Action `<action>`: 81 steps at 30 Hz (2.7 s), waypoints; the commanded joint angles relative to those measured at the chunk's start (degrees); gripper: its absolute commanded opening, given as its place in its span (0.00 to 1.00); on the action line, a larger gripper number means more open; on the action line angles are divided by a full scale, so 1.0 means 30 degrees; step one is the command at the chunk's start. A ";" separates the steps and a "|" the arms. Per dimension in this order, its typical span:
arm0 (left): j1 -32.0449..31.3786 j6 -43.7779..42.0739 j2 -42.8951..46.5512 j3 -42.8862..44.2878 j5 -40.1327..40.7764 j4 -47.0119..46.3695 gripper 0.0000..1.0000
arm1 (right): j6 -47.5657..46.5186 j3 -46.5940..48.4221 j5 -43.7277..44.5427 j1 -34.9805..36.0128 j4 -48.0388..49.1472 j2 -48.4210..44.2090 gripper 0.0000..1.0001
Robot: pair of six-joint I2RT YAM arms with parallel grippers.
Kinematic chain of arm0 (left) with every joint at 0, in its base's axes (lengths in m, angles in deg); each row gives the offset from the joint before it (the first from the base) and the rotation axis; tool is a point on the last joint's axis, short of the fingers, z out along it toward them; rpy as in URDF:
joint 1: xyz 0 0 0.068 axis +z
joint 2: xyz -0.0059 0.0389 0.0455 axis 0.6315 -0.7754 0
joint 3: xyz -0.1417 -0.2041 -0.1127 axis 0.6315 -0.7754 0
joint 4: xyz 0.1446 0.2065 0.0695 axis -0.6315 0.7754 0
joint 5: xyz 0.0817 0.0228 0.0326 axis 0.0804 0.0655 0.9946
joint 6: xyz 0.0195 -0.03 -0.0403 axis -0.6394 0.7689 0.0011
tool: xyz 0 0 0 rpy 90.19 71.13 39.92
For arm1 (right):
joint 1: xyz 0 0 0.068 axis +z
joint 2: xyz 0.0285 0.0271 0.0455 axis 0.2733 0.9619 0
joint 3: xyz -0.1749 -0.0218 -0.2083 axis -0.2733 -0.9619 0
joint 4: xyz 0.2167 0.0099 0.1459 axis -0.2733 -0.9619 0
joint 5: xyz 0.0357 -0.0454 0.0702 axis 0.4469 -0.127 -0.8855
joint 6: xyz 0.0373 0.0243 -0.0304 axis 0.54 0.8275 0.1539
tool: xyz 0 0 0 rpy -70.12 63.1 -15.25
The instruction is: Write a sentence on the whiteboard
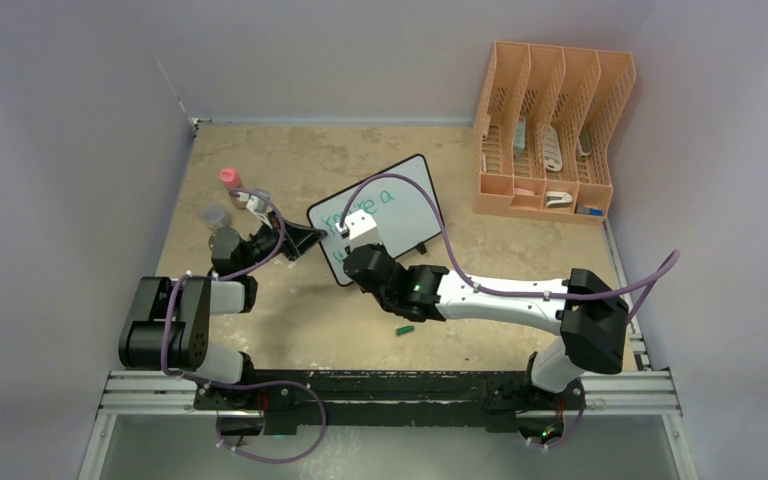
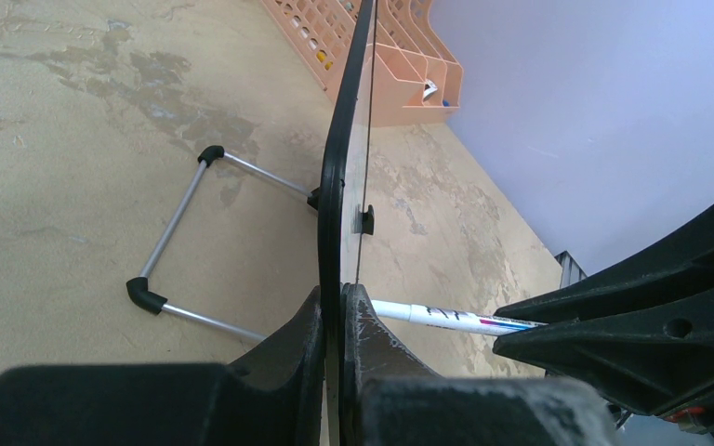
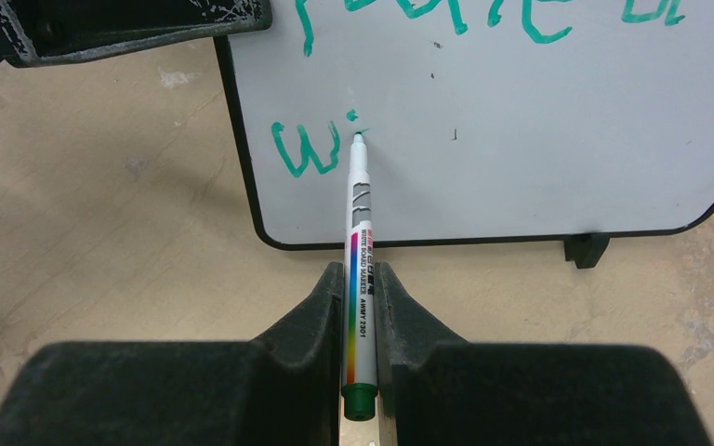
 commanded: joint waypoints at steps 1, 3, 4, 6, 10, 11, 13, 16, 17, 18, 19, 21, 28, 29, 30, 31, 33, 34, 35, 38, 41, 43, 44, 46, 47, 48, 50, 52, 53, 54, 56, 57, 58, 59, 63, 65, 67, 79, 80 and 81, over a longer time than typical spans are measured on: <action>0.0105 -0.0511 0.0348 0.0446 -0.0136 -0.0513 0.00 | 0.0393 0.0548 0.0283 -0.0061 0.0131 -0.0488 0.00; 0.0105 -0.0508 0.0361 0.0431 -0.0144 -0.0524 0.00 | 0.0400 0.0524 0.0275 -0.0052 0.0107 -0.0425 0.00; 0.0105 -0.0508 0.0373 0.0418 -0.0145 -0.0527 0.00 | 0.0437 0.0480 0.0280 -0.0062 0.0094 -0.0397 0.00; 0.0106 -0.0519 0.0397 0.0417 -0.0137 -0.0523 0.00 | 0.0486 0.0392 0.0280 -0.0060 0.0042 -0.0364 0.00; 0.0107 -0.0537 0.0379 0.0445 -0.0093 -0.0516 0.00 | 0.0613 0.0229 0.0326 -0.0041 -0.0191 -0.0419 0.00; 0.0106 -0.0537 0.0376 0.0435 -0.0072 -0.0527 0.00 | 0.0625 0.0187 0.0400 -0.0052 -0.0222 -0.0448 0.00; 0.0105 -0.0537 0.0384 0.0471 -0.0086 -0.0510 0.00 | 0.0660 0.0100 0.0477 -0.0061 -0.0295 -0.0481 0.00; 0.0105 -0.0537 0.0371 0.0475 -0.0086 -0.0508 0.00 | 0.0769 -0.0025 0.0486 -0.0042 -0.0447 -0.0509 0.00; 0.0105 -0.0537 0.0389 0.0475 -0.0086 -0.0525 0.00 | 0.0780 -0.0057 0.0486 -0.0052 -0.0463 -0.0532 0.00; 0.0105 -0.0537 0.0388 0.0475 -0.0086 -0.0524 0.00 | 0.0803 -0.0113 0.0464 -0.0049 -0.0464 -0.0579 0.00; 0.0105 -0.0537 0.0392 0.0475 -0.0086 -0.0498 0.00 | 0.0810 -0.0145 0.0450 -0.0064 -0.0465 -0.0597 0.00; 0.0105 -0.0563 0.0354 0.0475 -0.0064 -0.0487 0.00 | 0.0864 -0.0182 0.0403 -0.0041 -0.0566 -0.0598 0.00; 0.0105 -0.0566 0.0376 0.0497 -0.0038 -0.0450 0.00 | 0.1098 -0.0342 0.0151 -0.0040 -0.0757 -0.0568 0.00; 0.0105 -0.0566 0.0375 0.0504 -0.0054 -0.0467 0.00 | 0.1100 -0.0357 0.0109 -0.0052 -0.0805 -0.0569 0.00; 0.0105 -0.0566 0.0375 0.0504 -0.0056 -0.0447 0.00 | 0.1100 -0.0359 0.0080 -0.0038 -0.0811 -0.0569 0.00; 0.0105 -0.0566 0.0375 0.0501 -0.0057 -0.0467 0.00 | 0.1125 -0.0366 0.0036 -0.0037 -0.0816 -0.0569 0.00; 0.0105 -0.0566 0.0375 0.0504 -0.0057 -0.0467 0.00 | 0.1103 -0.0387 0.0005 -0.0037 -0.0816 -0.0569 0.00; 0.0105 -0.0566 0.0375 0.0501 -0.0053 -0.0469 0.00 | 0.1104 -0.0388 -0.0021 -0.0038 -0.0816 -0.0569 0.00; 0.0105 -0.0566 0.0375 0.0504 -0.0056 -0.0469 0.00 | 0.1111 -0.0388 -0.0021 -0.0037 -0.0816 -0.0569 0.00; 0.0106 -0.0563 0.0375 0.0504 -0.0057 -0.0430 0.00 | 0.1100 -0.0360 -0.0064 -0.0037 -0.0787 -0.0518 0.00; 0.0105 -0.0566 0.0375 0.0504 -0.0076 -0.0434 0.00 | 0.1100 -0.0359 -0.0072 -0.0037 -0.0715 -0.0481 0.00; 0.0105 -0.0566 0.0366 0.0504 -0.0079 -0.0439 0.00 | 0.1073 -0.0290 -0.0071 -0.0040 -0.0699 -0.0531 0.00; 0.0105 -0.0566 0.0374 0.0504 -0.0085 -0.0425 0.00 | 0.1041 -0.0258 -0.0078 -0.0037 -0.0699 -0.0579 0.00; 0.0105 -0.0570 0.0361 0.0530 -0.0085 -0.0413 0.00 | 0.1016 -0.0202 -0.0035 -0.0051 -0.0699 -0.0782 0.00; 0.0105 -0.0567 0.0373 0.0533 -0.0086 -0.0422 0.00 | 0.1012 -0.0164 0.0007 -0.0038 -0.0699 -0.0933 0.00; 0.0105 -0.0588 0.0364 0.0534 -0.0082 -0.0394 0.00 | 0.1012 -0.0129 0.0042 -0.0037 -0.0699 -0.1109 0.00; 0.0105 -0.0596 0.0375 0.0534 -0.0086 -0.0401 0.00 | 0.1001 -0.0032 0.0075 -0.0059 -0.0721 -0.1447 0.00; 0.0105 -0.0594 0.0348 0.0534 -0.0086 -0.0406 0.00 | 0.0858 0.0048 -0.0035 -0.0052 -0.0813 -0.1730 0.00; 0.0105 -0.0614 0.0346 0.0534 -0.0086 -0.0410 0.00 | 0.0725 0.0036 0.0087 -0.0064 -0.0757 -0.1910 0.00; 0.0105 -0.0624 0.0350 0.0534 -0.0086 -0.0392 0.00 | 0.0617 0.0002 0.0216 -0.0066 -0.0637 -0.1982 0.00; 0.0105 -0.0625 0.0347 0.0534 -0.0098 -0.0408 0.00 | 0.0530 -0.0062 0.0247 -0.0148 -0.0464 -0.1985 0.00; 0.0105 -0.0625 0.0346 0.0534 -0.0122 -0.0403 0.00 | 0.0523 -0.0044 0.0251 -0.0179 -0.0465 -0.1936 0.00; 0.0105 -0.0625 0.0346 0.0519 -0.0142 -0.0395 0.00 | 0.0559 -0.0038 0.0225 -0.0197 -0.0446 -0.1879 0.00; 0.0105 -0.0625 0.0346 0.0514 -0.0144 -0.0390 0.00 | 0.0549 -0.0037 0.0175 -0.0207 -0.0374 -0.1839 0.00; 0.0105 -0.0597 0.0350 0.0505 -0.0187 -0.0404 0.00 | 0.0484 -0.0051 0.0041 -0.0313 -0.0018 -0.1721 0.00; 0.0113 -0.0581 0.0334 0.0504 -0.0202 -0.0417 0.00 | 0.0435 -0.0011 -0.0090 -0.0409 0.0047 -0.1633 0.00; 0.0107 -0.0567 0.0371 0.0489 -0.0232 -0.0457 0.00 | 0.0406 -0.0007 -0.0198 -0.0494 0.0170 -0.1567 0.00; 0.0113 -0.0566 0.0404 0.0475 -0.0253 -0.0471 0.00 | 0.0332 0.0050 -0.0627 -0.0623 0.0422 -0.1134 0.00; 0.0106 -0.0566 0.0405 0.0475 -0.0261 -0.0477 0.00 | 0.0301 0.0073 -0.0628 -0.0648 0.0459 -0.1105 0.00; 0.0105 -0.0566 0.0405 0.0446 -0.0262 -0.0481 0.00 | 0.0293 0.0094 -0.0635 -0.0651 0.0471 -0.1075 0.00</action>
